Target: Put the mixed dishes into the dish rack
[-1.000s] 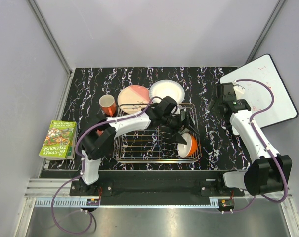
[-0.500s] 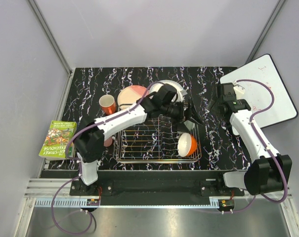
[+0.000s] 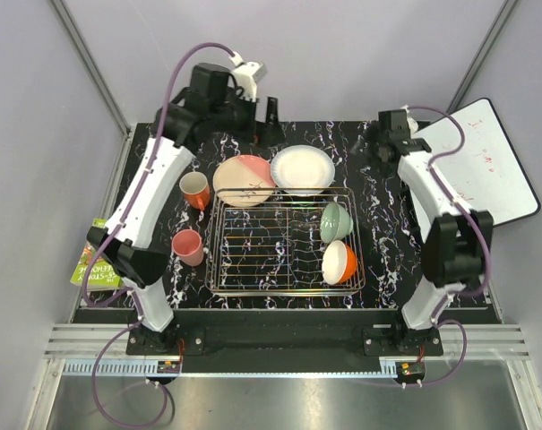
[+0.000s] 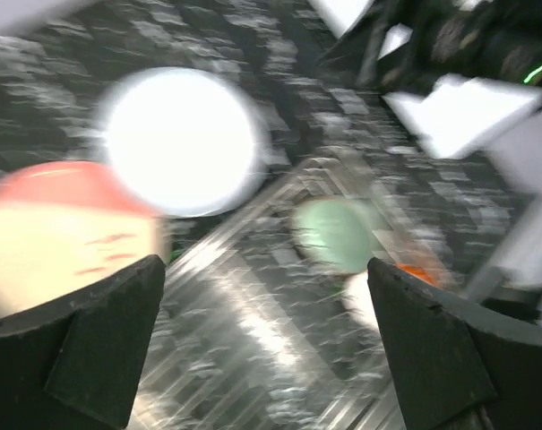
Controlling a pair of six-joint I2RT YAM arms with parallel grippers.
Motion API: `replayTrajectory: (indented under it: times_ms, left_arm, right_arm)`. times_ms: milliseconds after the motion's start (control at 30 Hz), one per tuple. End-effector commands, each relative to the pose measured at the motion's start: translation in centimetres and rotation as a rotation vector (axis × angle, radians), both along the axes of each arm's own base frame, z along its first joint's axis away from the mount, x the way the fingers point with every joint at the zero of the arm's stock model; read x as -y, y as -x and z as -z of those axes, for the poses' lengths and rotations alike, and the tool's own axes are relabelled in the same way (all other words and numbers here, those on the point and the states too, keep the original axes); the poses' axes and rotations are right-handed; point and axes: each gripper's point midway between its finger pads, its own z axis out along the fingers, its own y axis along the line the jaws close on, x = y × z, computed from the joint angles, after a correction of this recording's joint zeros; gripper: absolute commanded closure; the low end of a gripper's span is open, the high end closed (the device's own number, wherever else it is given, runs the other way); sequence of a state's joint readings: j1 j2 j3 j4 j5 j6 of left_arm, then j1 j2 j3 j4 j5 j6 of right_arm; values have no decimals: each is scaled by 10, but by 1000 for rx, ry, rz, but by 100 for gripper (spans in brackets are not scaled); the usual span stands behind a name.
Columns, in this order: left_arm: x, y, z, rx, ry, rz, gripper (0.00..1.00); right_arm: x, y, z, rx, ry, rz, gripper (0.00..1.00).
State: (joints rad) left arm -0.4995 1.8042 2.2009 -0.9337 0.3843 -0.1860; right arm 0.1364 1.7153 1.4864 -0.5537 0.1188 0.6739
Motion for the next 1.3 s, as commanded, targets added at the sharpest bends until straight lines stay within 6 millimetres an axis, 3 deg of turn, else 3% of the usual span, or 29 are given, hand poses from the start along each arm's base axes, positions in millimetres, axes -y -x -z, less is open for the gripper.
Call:
replayTrajectory:
  times_ms: [0,33,67,133,167,233,267,400,633,933,1267]
  left_arm:
    - [-86,-2,22,163,-488,-34,1]
    - [-97,-2,35,144,-551,-52,1]
    - [-115,0,30,165,-607,-113,1]
    - [-128,6,44,119,-594,-122,1]
    - [-134,16,32,136,-555,-133,1]
    - [-144,22,37,116,-514,-138,1]
    - [-150,28,28,142,-503,-150,1]
    - [-170,33,26,159,-526,-187,1]
    - [-172,34,42,78,-478,-193,1]
    - [-162,24,60,13,-462,-176,1]
    - [-159,24,84,-40,-462,-157,1]
  right_arm:
    - [-42,-67,-13,93,-179,-186,19]
    - [-47,-84,-1,81,-202,-207,21]
    - [-53,-89,4,69,-240,-244,21]
    - [-54,-105,22,51,-275,-262,23]
    - [-52,-110,27,44,-284,-264,24]
    - [-50,-118,40,34,-296,-275,25]
    - [-51,-120,45,29,-291,-286,25]
    - [-56,-121,69,-8,-314,-326,27]
    - [-70,-94,113,-119,-396,-396,29]
    - [-79,-67,137,-169,-466,-438,37]
    - [-97,-58,161,-205,-506,-494,39]
